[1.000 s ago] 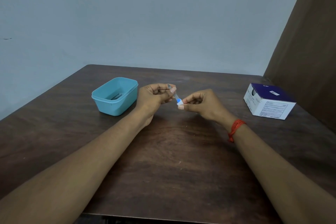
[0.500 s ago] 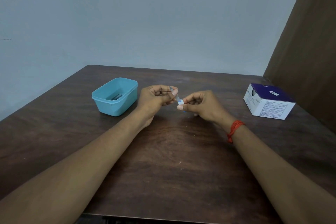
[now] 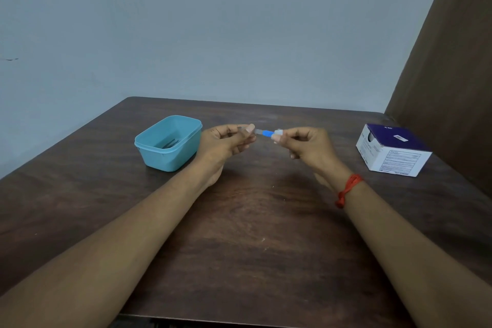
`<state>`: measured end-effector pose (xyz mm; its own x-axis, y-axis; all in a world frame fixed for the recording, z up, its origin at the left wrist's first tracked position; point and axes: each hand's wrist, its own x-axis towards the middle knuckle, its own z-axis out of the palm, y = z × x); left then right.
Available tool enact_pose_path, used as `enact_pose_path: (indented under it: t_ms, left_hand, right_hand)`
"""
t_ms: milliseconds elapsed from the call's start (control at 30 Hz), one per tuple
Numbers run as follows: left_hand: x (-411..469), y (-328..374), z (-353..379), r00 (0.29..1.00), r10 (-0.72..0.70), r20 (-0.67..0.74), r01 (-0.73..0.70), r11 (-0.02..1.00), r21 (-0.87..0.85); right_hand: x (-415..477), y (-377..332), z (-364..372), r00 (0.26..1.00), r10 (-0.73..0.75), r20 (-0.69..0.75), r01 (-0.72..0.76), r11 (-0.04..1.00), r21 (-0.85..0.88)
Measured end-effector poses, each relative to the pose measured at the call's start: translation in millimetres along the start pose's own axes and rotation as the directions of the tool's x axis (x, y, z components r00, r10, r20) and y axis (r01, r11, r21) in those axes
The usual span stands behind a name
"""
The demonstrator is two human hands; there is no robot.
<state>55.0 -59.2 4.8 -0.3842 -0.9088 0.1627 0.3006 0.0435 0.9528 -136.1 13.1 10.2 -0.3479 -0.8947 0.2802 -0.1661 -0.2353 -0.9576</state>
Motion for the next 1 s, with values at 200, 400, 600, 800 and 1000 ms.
enact_pose_path:
  t_ms: [200,400,600,800,1000]
  left_hand:
    - [-6,-6,5,0.989,-0.02,0.146,-0.017,0.97,0.242]
    - [-7,-6,6,0.993,0.035,0.113,-0.068,0.95,0.306]
    - [-5,-8,8,0.991,0.05,0.123,-0.089,0.937,0.338]
    - [-4,-9,6,0.992,0.037,0.124,-0.081,0.928,0.365]
    - [-3,-10,4,0.992,0.04,0.123,-0.084,0.921,0.38]
  right_hand:
    - [3,-4,-3,0.994,0.073,-0.082,-0.056,0.981,0.188]
    - [0,3,5,0.99,0.137,0.028,-0.139,0.984,0.112]
    - [-1,2,8,0.988,0.151,-0.009,-0.149,0.981,0.126]
    - [0,-1,3,0.986,0.152,-0.072,-0.135,0.971,0.198]
    - [-2,-1,5,0.976,0.217,0.025,-0.218,0.973,0.075]
